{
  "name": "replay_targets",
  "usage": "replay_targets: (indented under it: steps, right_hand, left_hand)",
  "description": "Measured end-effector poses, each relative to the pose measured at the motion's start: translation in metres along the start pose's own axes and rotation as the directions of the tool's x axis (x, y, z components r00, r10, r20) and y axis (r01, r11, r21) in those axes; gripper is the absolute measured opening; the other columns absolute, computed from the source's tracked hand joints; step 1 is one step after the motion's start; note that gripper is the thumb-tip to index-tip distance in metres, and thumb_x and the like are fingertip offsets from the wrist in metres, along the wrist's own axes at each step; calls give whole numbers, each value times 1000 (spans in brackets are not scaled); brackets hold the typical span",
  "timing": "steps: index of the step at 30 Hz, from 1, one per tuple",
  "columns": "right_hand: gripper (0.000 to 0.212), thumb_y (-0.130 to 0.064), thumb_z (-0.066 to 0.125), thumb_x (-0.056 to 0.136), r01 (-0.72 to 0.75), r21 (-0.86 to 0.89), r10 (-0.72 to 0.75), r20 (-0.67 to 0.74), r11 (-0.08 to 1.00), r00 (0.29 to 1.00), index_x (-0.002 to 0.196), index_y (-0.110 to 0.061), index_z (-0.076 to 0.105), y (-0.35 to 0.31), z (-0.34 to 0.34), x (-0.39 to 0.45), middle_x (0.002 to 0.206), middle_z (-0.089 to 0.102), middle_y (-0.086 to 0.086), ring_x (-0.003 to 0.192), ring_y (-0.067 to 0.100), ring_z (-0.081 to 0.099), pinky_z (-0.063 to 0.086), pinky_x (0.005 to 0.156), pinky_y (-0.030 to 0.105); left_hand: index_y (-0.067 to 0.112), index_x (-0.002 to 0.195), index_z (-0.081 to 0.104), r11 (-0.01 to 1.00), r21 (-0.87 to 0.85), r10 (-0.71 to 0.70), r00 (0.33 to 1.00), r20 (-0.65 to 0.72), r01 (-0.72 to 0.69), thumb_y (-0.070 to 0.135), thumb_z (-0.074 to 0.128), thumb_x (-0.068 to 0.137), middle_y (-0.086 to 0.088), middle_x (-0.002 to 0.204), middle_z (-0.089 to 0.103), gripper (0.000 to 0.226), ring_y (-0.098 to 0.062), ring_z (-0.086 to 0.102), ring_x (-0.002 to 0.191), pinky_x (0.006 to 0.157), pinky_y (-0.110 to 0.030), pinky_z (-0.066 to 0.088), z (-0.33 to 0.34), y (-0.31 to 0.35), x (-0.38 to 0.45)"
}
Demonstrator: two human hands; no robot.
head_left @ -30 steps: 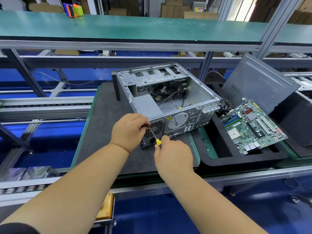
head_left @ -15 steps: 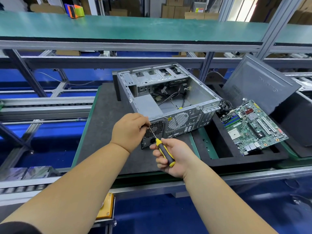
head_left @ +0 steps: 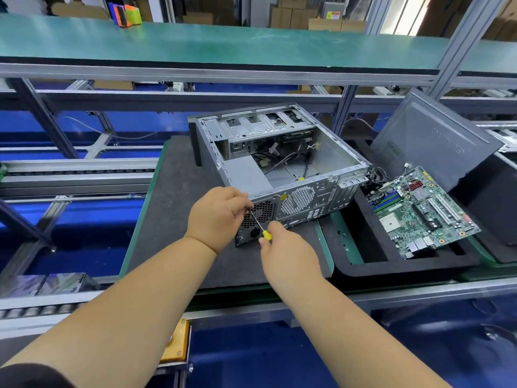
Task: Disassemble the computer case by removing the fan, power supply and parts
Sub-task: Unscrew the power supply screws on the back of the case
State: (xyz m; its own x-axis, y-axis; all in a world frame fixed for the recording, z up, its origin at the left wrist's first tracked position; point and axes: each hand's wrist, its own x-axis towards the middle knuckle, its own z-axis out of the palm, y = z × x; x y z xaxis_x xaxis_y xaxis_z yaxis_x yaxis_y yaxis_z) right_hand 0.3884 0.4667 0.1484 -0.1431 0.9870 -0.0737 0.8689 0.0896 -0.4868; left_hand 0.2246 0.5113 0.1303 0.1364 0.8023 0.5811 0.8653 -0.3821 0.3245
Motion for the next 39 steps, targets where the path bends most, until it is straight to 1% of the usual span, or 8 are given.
replay_targets:
  steps: [4,8,13,16,20,28,34,39]
  right_hand:
    - [11,-30,42,103,72,-68,-75,-45,995,996,103,-19,42,1,4,1,85,49,-2,74,24,46,31,56,33]
    - [24,-37,53,96,-79,302,45,118,950,992,93,-13,53,7,-3,6,75,54,-2,65,20,49,37,56,30]
    - [43,-37,51,101,-626,747,98,622,223,777,85,-1,68,17,-10,12,66,58,8,43,9,42,34,43,18]
    - [42,-34,42,103,-699,714,-15,700,49,714,85,-3,62,23,-13,12,64,56,4,39,8,39,30,37,17]
    - [37,-33,41,104,-643,752,31,646,145,763,83,-7,56,17,-8,11,57,51,1,33,8,30,25,35,19]
    - [29,-41,44,100,-101,200,87,78,975,993,87,-15,48,3,-5,-3,75,64,-3,65,20,56,40,55,33]
    - [19,-40,40,103,18,-253,-48,-114,967,992,102,-21,41,-1,5,-5,89,58,-2,69,21,46,25,49,30]
    - [27,-45,51,96,-105,246,89,73,963,993,91,-18,52,8,-2,2,77,68,-4,65,16,55,41,59,31]
  left_hand:
    - [18,84,79,1000,-8,-21,1000,3,21,3,77,76,3,94,74,18,-26,66,85,69,-37,56,-1,1,1]
    - [19,82,78,998,-35,-46,999,7,46,2,77,76,4,95,74,18,-26,67,88,73,-36,55,-1,1,1]
    - [19,83,78,998,-36,-51,999,8,52,3,75,77,4,96,74,17,-24,66,91,76,-32,53,-2,2,0]
    - [19,83,78,998,-34,-51,999,4,51,3,75,78,4,96,74,17,-23,66,91,76,-31,52,-2,3,0]
    - [19,84,78,999,-18,-34,999,1,34,2,75,77,4,96,74,18,-24,66,91,74,-32,53,-2,2,0]
    - [20,84,79,1000,-3,-10,1000,-4,10,2,77,74,3,94,74,21,-26,67,85,71,-31,54,0,0,1]
    - [20,86,80,1000,5,4,1000,0,-4,4,78,76,3,95,74,20,-26,67,85,69,-33,55,0,-1,2]
    - [20,84,79,1000,-13,-22,1000,9,22,4,76,77,3,96,74,18,-25,67,89,72,-34,54,0,0,3]
